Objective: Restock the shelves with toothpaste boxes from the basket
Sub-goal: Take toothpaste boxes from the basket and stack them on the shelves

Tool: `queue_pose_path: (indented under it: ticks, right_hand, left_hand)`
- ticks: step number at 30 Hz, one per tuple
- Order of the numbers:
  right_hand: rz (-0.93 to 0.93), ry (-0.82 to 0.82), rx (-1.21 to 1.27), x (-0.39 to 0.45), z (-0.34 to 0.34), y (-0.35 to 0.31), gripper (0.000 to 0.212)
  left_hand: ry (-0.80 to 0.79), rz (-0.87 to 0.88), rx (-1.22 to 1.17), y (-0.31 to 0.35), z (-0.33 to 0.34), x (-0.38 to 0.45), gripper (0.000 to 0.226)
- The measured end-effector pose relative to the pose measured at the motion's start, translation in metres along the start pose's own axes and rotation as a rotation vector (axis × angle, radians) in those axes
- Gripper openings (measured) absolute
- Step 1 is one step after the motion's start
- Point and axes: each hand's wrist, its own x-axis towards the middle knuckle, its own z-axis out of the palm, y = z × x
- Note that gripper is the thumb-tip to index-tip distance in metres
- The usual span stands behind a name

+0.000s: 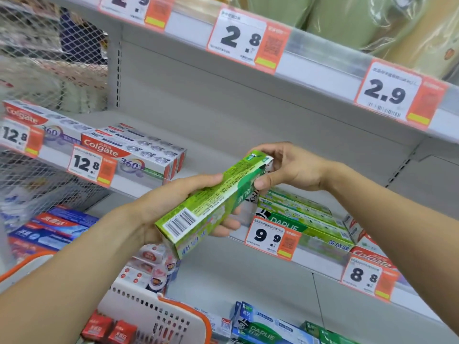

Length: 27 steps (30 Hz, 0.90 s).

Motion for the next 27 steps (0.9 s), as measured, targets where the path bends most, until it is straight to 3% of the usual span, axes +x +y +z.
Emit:
queue_pose_path:
  ticks: [4, 7, 10, 13, 21, 24, 27]
  right_hand:
    - [-0.001, 0.181, -0.033, -0.014, -0.017, 0.003, 0.05]
    - [0.049, 0.295, -0.004, -0.022, -0.026, 0.006, 0.051]
    - [0.048, 0.445, 0.287, -0.021, -0.02, 0.011, 0.049]
    - [0.085, 0.564, 0.629, -0.015, 0.001, 0.016, 0.027]
    - [0.192, 0.536, 0.716, -0.007, 0.043, 0.015, 0.043]
    - [0.17, 0.476, 0.729, 0.0, 0.043, 0.006, 0.035]
    - [0.146, 0.495, 0.711, 0.012, 0.024, 0.003, 0.041]
  left_hand:
    - [0.03, 0.066, 0.328, 0.003, -0.03, -0.007, 0.056]
    - [0.209, 0.155, 0.299, 0.0, -0.031, -0.004, 0.051]
    - [0.303, 0.24, 0.233, -0.008, -0.017, 0.003, 0.054]
    - [0.316, 0.271, 0.125, -0.012, 0.004, 0.01, 0.051]
    - [0.322, 0.258, -0.034, -0.028, 0.031, 0.023, 0.056]
    - [0.353, 0.327, 0.061, -0.024, 0.04, 0.031, 0.061]
    - [0.416, 0.395, 0.22, -0.013, 0.037, 0.037, 0.059]
